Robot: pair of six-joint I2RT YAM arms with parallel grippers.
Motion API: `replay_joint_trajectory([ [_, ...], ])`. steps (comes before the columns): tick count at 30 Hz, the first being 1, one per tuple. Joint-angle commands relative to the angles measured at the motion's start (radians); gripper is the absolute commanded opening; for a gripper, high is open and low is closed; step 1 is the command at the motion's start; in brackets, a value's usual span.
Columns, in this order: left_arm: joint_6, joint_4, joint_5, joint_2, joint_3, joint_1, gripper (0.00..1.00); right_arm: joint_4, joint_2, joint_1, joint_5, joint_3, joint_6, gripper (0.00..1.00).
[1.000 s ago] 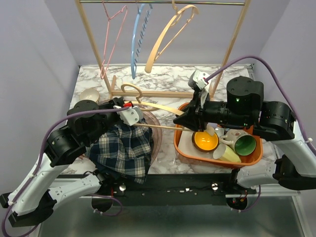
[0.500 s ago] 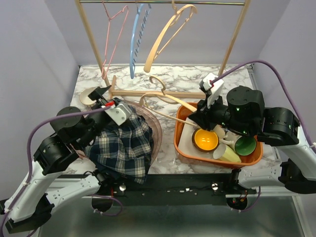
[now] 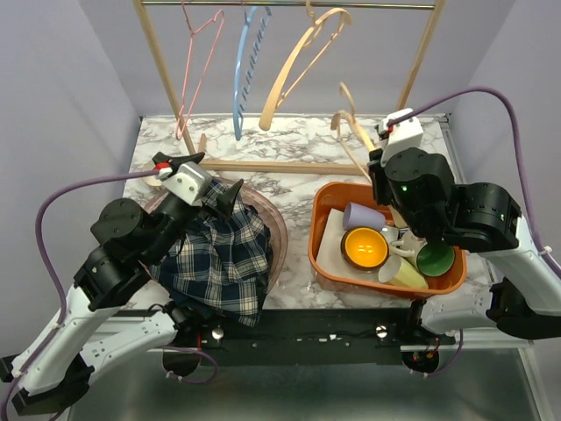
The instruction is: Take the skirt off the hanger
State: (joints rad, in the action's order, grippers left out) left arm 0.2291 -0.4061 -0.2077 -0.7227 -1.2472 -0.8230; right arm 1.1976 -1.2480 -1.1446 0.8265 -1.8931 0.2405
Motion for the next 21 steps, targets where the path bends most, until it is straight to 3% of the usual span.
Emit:
replay_joint_trajectory([
  [1, -0.108, 0.277, -0.023, 0.118, 0.143, 0.001, 0.99, -0.267, 0.022, 0.037, 0.312, 0.004, -0.176, 0.01],
  [3, -0.134, 0.309, 0.001, 0.149, 0.181, 0.001, 0.99, -0.441, 0.025, 0.069, 0.307, 0.025, -0.301, 0.01],
  [9, -0.117, 0.274, 0.051, 0.138, 0.190, 0.001, 0.99, -0.780, -0.008, 0.172, 0.176, 0.055, -0.455, 0.01],
  [13, -0.114, 0.265, 0.039, 0.127, 0.187, 0.001, 0.99, -0.862, -0.073, 0.219, 0.140, -0.010, -0.483, 0.01],
  [21, -0.094, 0.263, 0.077, 0.140, 0.204, 0.001, 0.99, -0.808, -0.221, 0.281, 0.086, -0.187, -0.432, 0.01],
])
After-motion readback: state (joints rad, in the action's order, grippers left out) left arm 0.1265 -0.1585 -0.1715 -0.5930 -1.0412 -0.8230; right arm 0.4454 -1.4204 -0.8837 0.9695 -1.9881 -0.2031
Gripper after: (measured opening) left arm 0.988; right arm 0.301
